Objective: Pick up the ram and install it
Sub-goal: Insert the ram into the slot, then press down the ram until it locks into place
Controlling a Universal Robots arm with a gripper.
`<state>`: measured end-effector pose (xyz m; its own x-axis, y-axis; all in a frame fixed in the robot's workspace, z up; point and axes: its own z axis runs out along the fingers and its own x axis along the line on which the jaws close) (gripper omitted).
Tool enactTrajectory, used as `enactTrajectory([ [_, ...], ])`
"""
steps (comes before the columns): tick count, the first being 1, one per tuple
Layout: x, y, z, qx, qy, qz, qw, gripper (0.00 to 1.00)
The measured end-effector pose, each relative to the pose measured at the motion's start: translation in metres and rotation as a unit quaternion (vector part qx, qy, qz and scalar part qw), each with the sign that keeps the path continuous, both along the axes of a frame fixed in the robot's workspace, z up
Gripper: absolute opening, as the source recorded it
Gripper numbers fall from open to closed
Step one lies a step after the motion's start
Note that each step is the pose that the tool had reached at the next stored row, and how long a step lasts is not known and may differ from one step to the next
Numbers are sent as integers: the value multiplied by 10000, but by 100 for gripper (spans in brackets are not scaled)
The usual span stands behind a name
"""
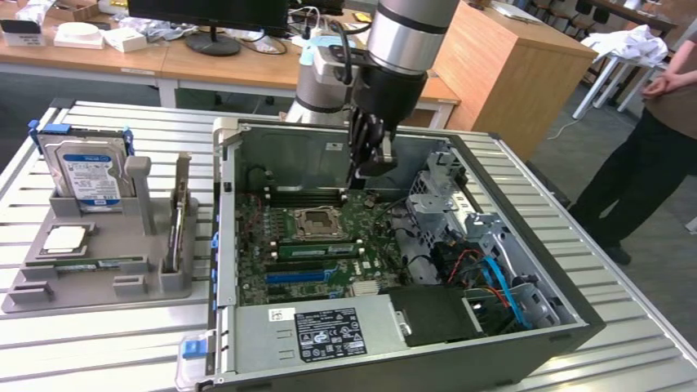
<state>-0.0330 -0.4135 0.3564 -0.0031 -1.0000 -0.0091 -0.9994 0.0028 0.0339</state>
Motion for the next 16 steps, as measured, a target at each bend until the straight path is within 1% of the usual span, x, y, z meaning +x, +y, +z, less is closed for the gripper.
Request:
enactTrajectory([
  [4,0,0,42,1,0,0,10000,19],
  [16,0,0,43,0,0,0,10000,19],
])
